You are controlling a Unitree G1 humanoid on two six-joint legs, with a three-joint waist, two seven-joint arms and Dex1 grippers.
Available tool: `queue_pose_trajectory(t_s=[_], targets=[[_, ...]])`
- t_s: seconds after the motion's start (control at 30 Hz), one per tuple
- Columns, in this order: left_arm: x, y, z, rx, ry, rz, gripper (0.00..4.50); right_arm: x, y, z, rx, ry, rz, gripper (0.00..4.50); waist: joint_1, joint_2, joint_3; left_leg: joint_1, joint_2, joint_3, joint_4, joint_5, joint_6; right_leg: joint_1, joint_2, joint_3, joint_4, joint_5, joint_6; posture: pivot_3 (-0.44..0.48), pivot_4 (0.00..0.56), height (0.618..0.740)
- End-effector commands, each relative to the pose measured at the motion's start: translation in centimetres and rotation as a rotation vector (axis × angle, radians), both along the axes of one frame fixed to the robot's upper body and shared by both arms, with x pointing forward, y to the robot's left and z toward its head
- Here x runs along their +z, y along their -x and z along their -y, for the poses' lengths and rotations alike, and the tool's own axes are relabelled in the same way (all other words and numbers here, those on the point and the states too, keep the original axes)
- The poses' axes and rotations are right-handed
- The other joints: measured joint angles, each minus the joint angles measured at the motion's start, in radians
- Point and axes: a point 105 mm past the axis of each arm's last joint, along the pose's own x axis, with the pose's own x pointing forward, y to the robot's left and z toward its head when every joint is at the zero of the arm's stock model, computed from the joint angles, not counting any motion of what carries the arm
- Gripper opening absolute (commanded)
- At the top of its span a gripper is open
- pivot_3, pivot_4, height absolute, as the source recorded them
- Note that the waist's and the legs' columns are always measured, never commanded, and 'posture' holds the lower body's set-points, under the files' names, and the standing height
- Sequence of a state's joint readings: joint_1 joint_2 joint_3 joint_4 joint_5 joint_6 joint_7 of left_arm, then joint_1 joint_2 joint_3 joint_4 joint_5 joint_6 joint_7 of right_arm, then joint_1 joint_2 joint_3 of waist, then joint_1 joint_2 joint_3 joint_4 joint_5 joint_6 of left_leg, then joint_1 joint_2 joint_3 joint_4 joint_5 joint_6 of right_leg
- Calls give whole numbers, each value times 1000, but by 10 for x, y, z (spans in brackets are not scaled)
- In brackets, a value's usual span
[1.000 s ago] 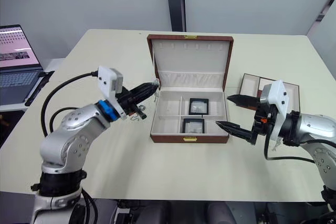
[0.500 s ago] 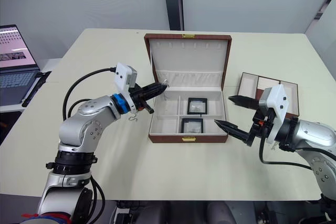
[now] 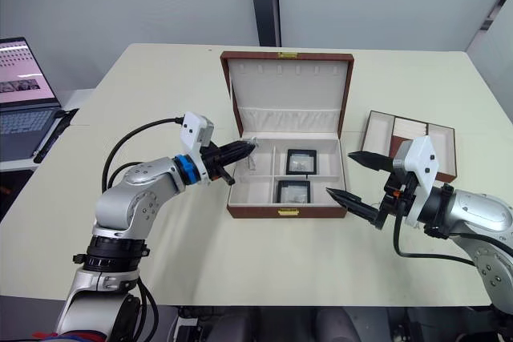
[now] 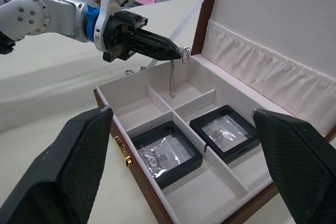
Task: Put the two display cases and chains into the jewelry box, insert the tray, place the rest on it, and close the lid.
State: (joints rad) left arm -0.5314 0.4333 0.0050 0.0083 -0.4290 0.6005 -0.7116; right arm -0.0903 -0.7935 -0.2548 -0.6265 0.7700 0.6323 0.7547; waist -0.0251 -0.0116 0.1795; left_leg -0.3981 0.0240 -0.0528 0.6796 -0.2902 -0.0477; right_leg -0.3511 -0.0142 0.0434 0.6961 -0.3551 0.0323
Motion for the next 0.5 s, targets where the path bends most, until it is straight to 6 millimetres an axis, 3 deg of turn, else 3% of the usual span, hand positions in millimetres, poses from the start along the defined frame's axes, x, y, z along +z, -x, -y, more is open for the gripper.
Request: queue_pose_trajectory(t_s=[0.03,0.1,0.5], targets=[[8,2,5,-25,8,40,45,13,5,-1,5,-10,57,4500,0,0,0,0,0,0,0,0,0,0,0,0,0,0,0,0,150,740],[9,2,5,-23,15,43,45,12,5,-1,5,-9,55,4500,0,0,0,0,0,0,0,0,0,0,0,0,0,0,0,0,150,740],[20,12,4,-94,83,39,3642,14,5,2,4,-6,52,4500,0,0,0,0,0,0,0,0,0,0,0,0,0,0,0,0,150,740]])
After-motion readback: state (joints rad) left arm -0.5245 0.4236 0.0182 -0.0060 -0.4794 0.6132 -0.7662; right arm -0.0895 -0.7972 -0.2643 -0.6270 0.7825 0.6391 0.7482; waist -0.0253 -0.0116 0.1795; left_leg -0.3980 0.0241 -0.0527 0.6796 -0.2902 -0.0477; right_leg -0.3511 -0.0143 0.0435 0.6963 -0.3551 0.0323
